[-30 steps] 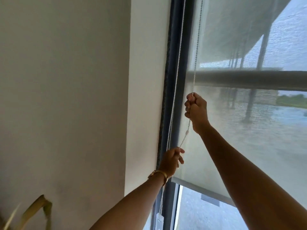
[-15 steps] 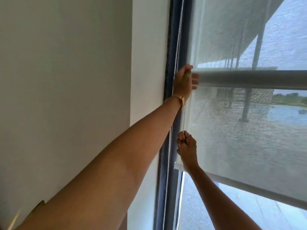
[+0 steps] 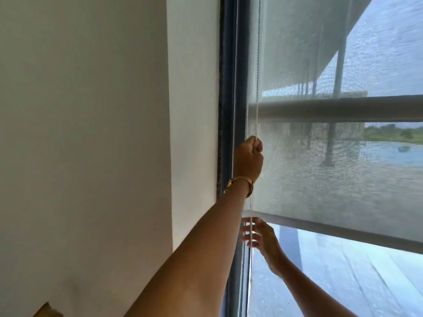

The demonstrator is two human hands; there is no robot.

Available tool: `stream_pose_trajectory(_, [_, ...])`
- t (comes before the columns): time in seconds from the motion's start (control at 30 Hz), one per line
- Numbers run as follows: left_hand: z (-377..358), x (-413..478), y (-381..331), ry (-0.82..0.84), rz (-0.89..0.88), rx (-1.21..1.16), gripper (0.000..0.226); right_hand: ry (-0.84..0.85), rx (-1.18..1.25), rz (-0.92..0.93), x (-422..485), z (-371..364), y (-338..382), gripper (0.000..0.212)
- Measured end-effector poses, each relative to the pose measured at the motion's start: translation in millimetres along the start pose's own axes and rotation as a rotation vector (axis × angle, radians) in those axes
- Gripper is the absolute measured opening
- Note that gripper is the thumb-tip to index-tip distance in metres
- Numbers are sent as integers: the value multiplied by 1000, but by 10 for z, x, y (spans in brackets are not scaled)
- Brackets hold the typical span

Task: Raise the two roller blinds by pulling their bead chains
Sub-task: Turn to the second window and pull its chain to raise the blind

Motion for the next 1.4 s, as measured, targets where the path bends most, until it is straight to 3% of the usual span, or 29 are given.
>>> stream_pose_trajectory(0.07, [-7, -64, 103, 1, 6, -11, 44, 4, 48, 2, 95, -11, 164, 49])
stream_pose_trajectory(0.23, [-5, -216, 278, 15, 71, -25, 39, 3, 104, 78, 519, -70, 841, 57])
stream_pose_trajectory(0.37, [48, -268, 461, 55, 116, -11, 26, 51, 61, 216, 932, -54, 1467, 57])
stream_pose_trajectory(0.53, [54, -402, 684, 78, 144, 6, 33, 169, -5, 314, 1277, -214, 2098, 51])
stream_pose_trajectory(0.8, [70, -643, 1035, 105, 245, -21, 34, -96, 123, 406, 1672, -466, 2687, 38])
stream_pose_trajectory(1.03, [193, -860, 1263, 148, 284, 102, 30, -178, 29, 613, 1529, -473, 2410, 40])
stream_pose_trajectory(1.2, [163, -1247, 1613, 252, 438, 109, 41, -206, -74, 631, 1306, -563, 1903, 22])
stream_pose_trajectory(1.4, [276, -1480, 1699, 392, 570, 68, 30, -213, -85, 572, 1153, -454, 1526, 39])
Point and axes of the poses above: each hand's wrist, its own x-axis towards the middle knuckle, its own z-axis out of the back of the hand, y = z × x, the point moved 2 cm from there along x, towards the middle knuckle, and after that the axes turned 14 degrees about z, right-handed, at the moved point
